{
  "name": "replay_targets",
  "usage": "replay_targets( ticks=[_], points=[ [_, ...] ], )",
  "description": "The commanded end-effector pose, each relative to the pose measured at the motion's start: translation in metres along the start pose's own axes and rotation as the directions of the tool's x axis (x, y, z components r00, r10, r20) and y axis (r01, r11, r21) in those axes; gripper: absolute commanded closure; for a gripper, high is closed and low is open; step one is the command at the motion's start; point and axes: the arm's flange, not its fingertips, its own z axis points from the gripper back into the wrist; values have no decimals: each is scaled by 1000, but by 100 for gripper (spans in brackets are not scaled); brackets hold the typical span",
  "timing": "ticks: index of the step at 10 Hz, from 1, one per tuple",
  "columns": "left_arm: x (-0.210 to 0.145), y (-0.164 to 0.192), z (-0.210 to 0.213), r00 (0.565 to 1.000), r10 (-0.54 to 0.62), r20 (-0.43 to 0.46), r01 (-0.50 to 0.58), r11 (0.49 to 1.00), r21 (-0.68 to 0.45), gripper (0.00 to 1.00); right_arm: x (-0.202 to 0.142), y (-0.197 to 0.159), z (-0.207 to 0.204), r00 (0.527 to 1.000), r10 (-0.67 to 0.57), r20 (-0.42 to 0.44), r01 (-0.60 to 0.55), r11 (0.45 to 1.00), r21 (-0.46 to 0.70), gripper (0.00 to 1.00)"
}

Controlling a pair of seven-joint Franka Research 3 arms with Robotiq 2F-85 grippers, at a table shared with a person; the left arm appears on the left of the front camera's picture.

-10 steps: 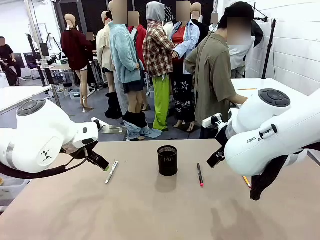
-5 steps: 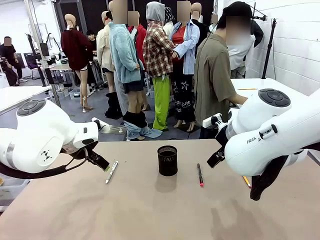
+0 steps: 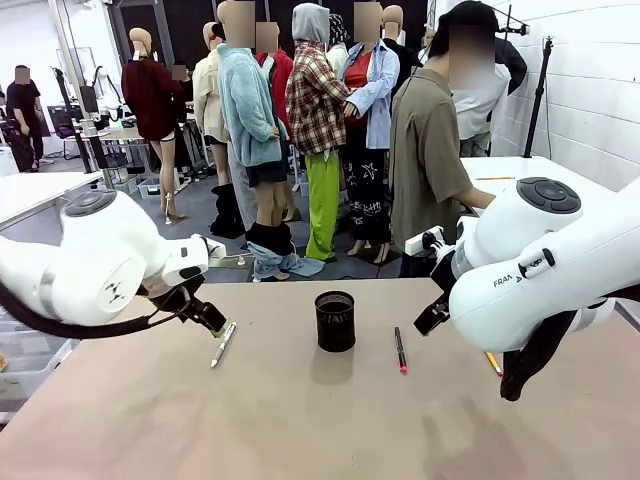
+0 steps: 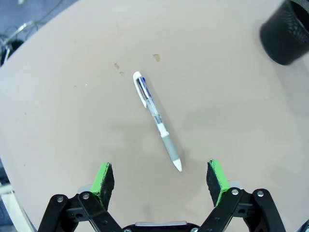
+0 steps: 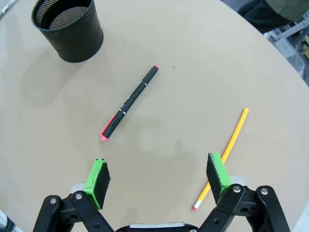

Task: Place the pens into the pen holder.
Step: Pick up a writing instrument from the table and place it into the Pen holder.

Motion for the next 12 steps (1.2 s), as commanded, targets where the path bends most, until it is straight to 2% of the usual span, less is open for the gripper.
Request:
replay_targets(
  ticks=[1, 4, 9, 10, 12],
  points=[
    [32, -4, -25, 992, 100, -82, -99, 995, 15, 0, 0, 0, 0, 1000, 0, -1, 0, 1000, 1, 0],
    [45, -4, -57, 976, 159, -146, -159, 987, 6, 0, 0, 0, 0, 1000, 0, -1, 0, 1000, 1, 0],
    [53, 2, -95, 958, 189, -216, -182, 982, 52, 0, 0, 0, 0, 1000, 0, -1, 0, 1000, 1, 0],
    [53, 3, -98, 954, 189, -233, -181, 982, 56, 5, 0, 0, 0, 1000, 0, -1, 0, 1000, 1, 0],
    [52, 2, -98, 951, 192, -241, -183, 981, 60, 40, 0, 0, 0, 1000, 0, -1, 0, 1000, 1, 0]
  ],
)
